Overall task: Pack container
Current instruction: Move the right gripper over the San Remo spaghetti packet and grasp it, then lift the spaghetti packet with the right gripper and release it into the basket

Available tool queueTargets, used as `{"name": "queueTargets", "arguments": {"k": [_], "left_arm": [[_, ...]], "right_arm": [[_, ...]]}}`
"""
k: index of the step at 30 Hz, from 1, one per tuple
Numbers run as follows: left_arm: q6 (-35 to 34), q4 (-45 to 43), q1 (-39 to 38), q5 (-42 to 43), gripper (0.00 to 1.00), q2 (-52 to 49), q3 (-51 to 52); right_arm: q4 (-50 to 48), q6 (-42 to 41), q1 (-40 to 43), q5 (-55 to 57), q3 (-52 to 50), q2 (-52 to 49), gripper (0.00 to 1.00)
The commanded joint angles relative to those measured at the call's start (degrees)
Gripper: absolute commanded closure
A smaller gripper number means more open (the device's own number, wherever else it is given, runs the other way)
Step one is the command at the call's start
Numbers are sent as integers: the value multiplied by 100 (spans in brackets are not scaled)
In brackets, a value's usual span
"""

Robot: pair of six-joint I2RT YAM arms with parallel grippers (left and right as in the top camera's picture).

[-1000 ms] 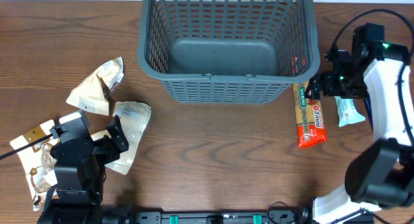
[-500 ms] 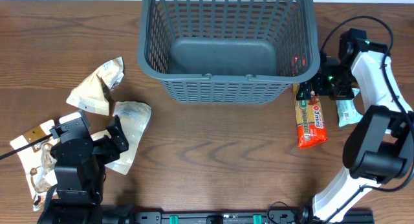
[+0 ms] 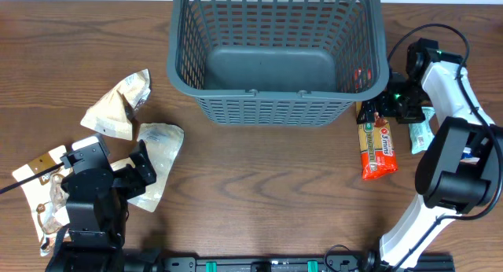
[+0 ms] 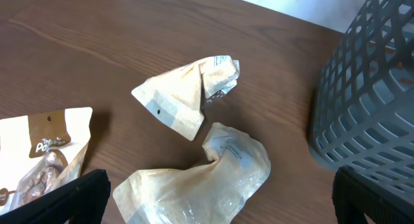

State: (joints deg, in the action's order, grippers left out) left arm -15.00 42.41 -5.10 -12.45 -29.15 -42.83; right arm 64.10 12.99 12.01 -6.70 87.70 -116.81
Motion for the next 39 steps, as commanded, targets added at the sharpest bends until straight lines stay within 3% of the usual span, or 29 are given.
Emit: {"name": "queueTargets", "arguments": {"k": [1, 14, 17, 20, 21, 24, 26, 31, 39], "left_arm": [[9, -7, -22, -92, 1, 4, -103], [9, -7, -22, -92, 1, 4, -103], [9, -7, -22, -92, 1, 4, -103], [9, -7, -22, -90, 1, 4, -103], [9, -7, -22, -90, 1, 4, -103], [9, -7, -22, -90, 2, 4, -103], [9, -7, -22, -90, 2, 4, -103], [9, -7, -22, -90, 1, 4, -103], [9, -4, -22, -90, 1, 4, -103]], "right_arm": [[-79, -11, 33, 68, 59, -245, 1], [-310, -225, 33, 411, 57, -706, 1], [-374, -225, 33, 385, 57, -706, 14], [-389, -225, 33, 337, 57, -706, 57], [-391, -225, 33, 334, 57, -706, 66], [-387, -225, 33, 321, 57, -706, 80], [-378, -273, 33, 323, 57, -706, 97], [-201, -527, 35, 140, 175, -601, 99], [457, -680, 136, 4, 1255, 96, 99]]}}
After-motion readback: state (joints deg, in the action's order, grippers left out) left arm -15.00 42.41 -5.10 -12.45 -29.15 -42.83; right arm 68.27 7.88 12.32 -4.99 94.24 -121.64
